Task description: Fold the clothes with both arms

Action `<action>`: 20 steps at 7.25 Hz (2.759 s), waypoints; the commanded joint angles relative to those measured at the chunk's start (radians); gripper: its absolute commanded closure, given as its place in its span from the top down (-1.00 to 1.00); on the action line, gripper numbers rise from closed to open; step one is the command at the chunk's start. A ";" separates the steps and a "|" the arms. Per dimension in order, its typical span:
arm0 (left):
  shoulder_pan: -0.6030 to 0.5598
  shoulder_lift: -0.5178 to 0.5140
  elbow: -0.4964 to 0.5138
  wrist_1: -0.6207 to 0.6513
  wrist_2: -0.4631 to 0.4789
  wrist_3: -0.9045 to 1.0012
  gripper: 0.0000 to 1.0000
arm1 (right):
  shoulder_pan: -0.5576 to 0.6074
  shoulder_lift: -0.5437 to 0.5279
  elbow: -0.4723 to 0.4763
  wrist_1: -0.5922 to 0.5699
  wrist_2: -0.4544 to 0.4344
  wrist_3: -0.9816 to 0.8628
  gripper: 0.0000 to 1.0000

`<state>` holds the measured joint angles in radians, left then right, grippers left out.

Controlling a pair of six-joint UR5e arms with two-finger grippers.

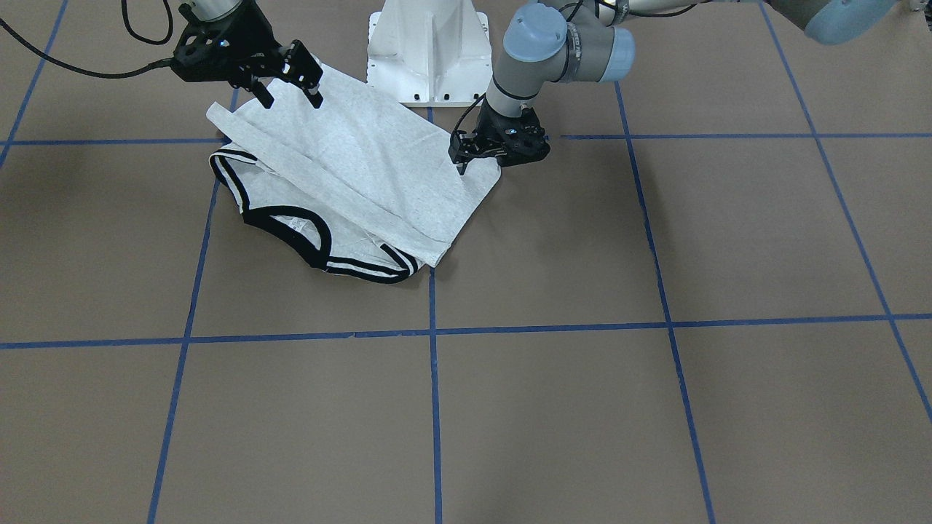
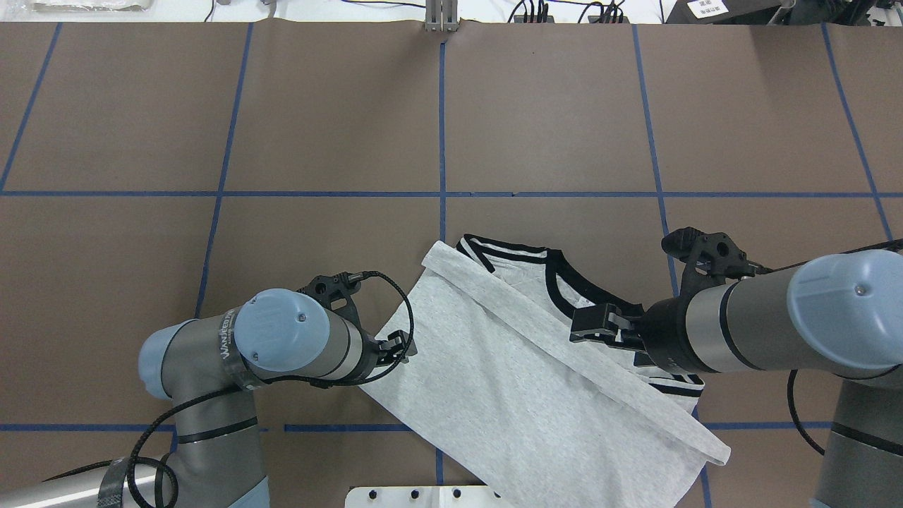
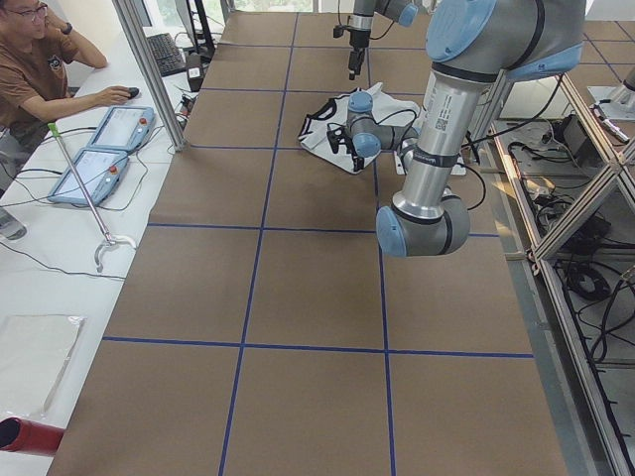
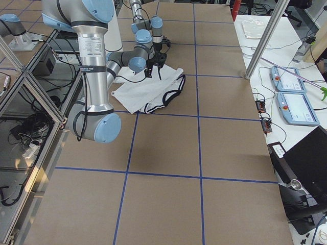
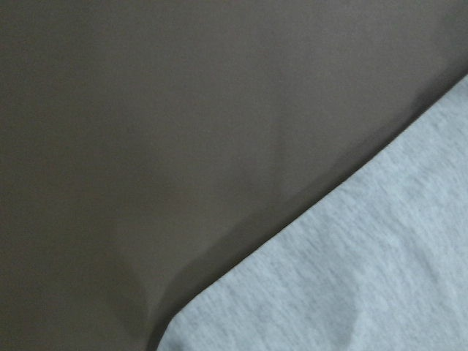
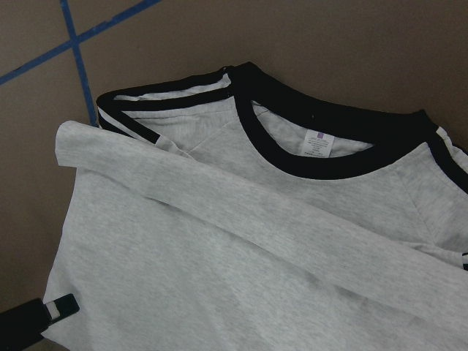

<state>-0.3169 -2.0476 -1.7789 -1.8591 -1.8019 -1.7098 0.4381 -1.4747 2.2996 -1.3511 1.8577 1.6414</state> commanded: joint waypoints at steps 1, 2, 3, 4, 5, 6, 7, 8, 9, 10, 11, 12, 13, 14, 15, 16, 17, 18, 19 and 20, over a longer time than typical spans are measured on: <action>-0.002 0.009 -0.005 0.018 0.000 -0.001 0.78 | -0.001 0.002 -0.002 0.000 0.000 0.000 1.00; -0.001 0.009 -0.008 0.034 0.000 -0.001 0.78 | -0.001 0.011 -0.014 0.000 0.000 0.000 1.00; 0.002 0.009 -0.008 0.034 0.000 -0.001 0.72 | -0.001 0.013 -0.022 0.001 0.000 0.001 1.00; 0.002 0.006 -0.008 0.037 0.000 -0.001 0.39 | 0.001 0.013 -0.022 0.001 0.000 0.002 1.00; 0.002 0.007 -0.019 0.037 -0.002 -0.001 -0.17 | 0.002 0.013 -0.023 0.001 0.000 0.000 1.00; 0.002 0.009 -0.020 0.037 -0.002 -0.001 -0.67 | 0.002 0.013 -0.023 0.001 0.000 0.000 1.00; 0.002 0.009 -0.020 0.037 -0.001 -0.001 -1.00 | 0.002 0.013 -0.023 0.001 0.000 0.000 1.00; 0.001 0.010 -0.031 0.037 -0.001 -0.001 -1.00 | 0.002 0.013 -0.023 0.001 0.000 0.000 1.00; -0.005 0.012 -0.060 0.041 0.000 -0.001 -1.00 | 0.004 0.013 -0.025 0.001 0.000 0.000 1.00; -0.004 0.033 -0.097 0.078 0.000 -0.001 -1.00 | 0.005 0.013 -0.028 0.001 -0.002 0.000 1.00; -0.042 0.035 -0.096 0.096 0.000 0.001 -1.00 | 0.005 0.013 -0.034 0.003 -0.002 0.001 1.00; -0.101 0.035 -0.079 0.101 0.001 0.019 -1.00 | 0.005 0.013 -0.037 0.003 -0.023 0.002 1.00; -0.141 0.029 -0.041 0.097 0.004 0.071 -1.00 | 0.007 0.014 -0.042 0.003 -0.038 0.002 1.00; -0.166 0.012 0.002 0.086 0.057 0.111 -1.00 | 0.005 0.022 -0.054 0.003 -0.063 0.000 1.00; -0.204 -0.034 0.069 0.063 0.108 0.159 -1.00 | 0.008 0.051 -0.074 0.003 -0.068 0.001 1.00; -0.256 -0.092 0.173 0.020 0.108 0.179 -1.00 | 0.010 0.054 -0.075 0.003 -0.072 0.002 1.00; -0.313 -0.158 0.296 -0.041 0.110 0.238 -1.00 | 0.013 0.056 -0.075 0.003 -0.072 0.002 1.00; -0.361 -0.213 0.417 -0.127 0.113 0.275 -1.00 | 0.014 0.056 -0.080 0.003 -0.072 0.002 1.00; -0.390 -0.277 0.572 -0.235 0.143 0.304 -1.00 | 0.014 0.056 -0.081 0.003 -0.072 0.002 1.00; -0.411 -0.316 0.669 -0.355 0.159 0.334 -1.00 | 0.014 0.056 -0.083 0.003 -0.075 0.002 1.00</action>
<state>-0.6950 -2.3050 -1.2508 -2.0780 -1.6648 -1.4140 0.4519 -1.4193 2.2189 -1.3484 1.7849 1.6429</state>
